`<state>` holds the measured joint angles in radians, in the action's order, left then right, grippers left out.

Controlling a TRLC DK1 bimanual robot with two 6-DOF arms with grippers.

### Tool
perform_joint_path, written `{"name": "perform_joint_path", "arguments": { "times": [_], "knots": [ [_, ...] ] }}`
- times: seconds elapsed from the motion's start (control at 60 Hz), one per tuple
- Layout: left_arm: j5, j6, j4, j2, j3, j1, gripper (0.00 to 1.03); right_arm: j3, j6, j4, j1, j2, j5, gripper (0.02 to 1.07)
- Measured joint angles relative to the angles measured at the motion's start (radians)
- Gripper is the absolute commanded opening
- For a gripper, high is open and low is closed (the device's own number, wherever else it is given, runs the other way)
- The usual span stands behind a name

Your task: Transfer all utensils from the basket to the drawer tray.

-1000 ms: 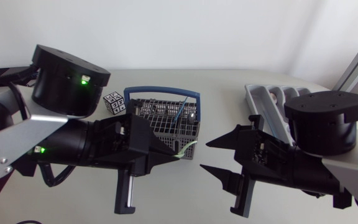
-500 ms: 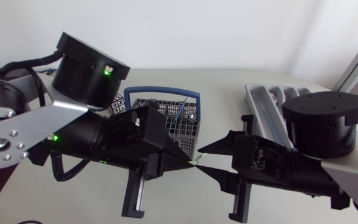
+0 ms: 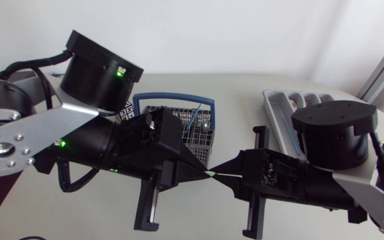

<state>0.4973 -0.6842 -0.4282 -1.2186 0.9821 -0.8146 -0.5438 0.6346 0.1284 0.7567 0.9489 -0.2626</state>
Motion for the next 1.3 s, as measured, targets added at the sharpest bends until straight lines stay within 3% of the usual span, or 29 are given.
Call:
{"name": "perform_joint_path", "arguments": {
  "times": [0.067,0.083,0.117,0.25,0.467,0.683,0.833,1.05,1.3],
  "knots": [
    [-0.004,0.021,0.023,-0.002,0.004,0.003,0.50,0.000,0.001,0.007,0.001,0.001,-0.007,0.07],
    [-0.004,0.027,0.026,-0.003,0.008,0.007,0.62,0.000,0.000,0.007,0.002,0.001,-0.006,0.07],
    [0.000,0.052,0.037,-0.005,0.023,0.016,0.74,0.000,-0.002,0.019,0.001,0.000,-0.003,0.07],
    [-0.005,0.129,0.069,-0.017,0.089,0.053,0.89,0.000,-0.001,0.082,-0.016,-0.016,0.000,0.07],
    [-0.088,0.235,0.143,-0.078,0.178,0.109,0.92,0.033,0.060,0.158,-0.194,-0.081,-0.035,0.07],
    [-0.204,0.256,0.160,-0.176,0.181,0.113,0.93,0.061,0.291,0.182,-0.662,-0.082,-0.212,0.07],
    [-0.253,0.266,0.161,-0.212,0.181,0.113,0.93,0.051,0.482,0.175,-0.965,0.039,-0.311,0.07],
    [-0.288,0.266,0.175,-0.212,0.181,0.113,0.93,-0.022,0.701,0.086,-1.228,0.254,-0.317,0.07],
    [-0.324,0.266,0.175,-0.222,0.180,0.113,0.93,-0.134,0.849,-0.026,-1.341,0.447,-0.263,0.07]
  ]
}}
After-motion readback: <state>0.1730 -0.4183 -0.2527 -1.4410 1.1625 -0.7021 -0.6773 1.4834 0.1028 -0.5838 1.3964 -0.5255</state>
